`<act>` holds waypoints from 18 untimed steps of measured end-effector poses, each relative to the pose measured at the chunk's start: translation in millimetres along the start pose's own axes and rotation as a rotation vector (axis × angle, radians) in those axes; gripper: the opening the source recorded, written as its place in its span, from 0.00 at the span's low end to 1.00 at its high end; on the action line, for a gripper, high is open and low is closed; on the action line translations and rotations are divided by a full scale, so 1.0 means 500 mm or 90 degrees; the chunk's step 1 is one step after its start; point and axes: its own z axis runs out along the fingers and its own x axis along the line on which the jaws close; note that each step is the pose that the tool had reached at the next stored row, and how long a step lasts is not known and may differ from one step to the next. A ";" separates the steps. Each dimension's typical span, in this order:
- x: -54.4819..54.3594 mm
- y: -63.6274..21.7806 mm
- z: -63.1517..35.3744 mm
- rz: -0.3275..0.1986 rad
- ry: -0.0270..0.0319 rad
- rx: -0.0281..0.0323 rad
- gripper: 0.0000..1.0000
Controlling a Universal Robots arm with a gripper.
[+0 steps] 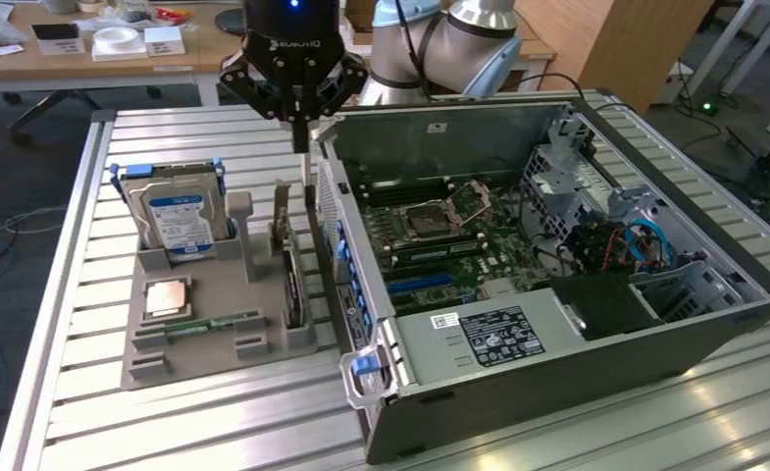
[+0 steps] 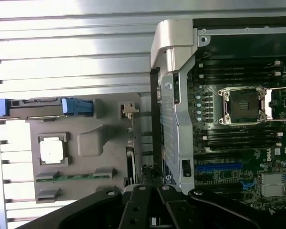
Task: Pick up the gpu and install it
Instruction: 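Reach for the gpu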
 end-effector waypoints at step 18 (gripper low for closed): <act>0.033 -0.002 0.000 0.000 0.0000 0.0000 0.11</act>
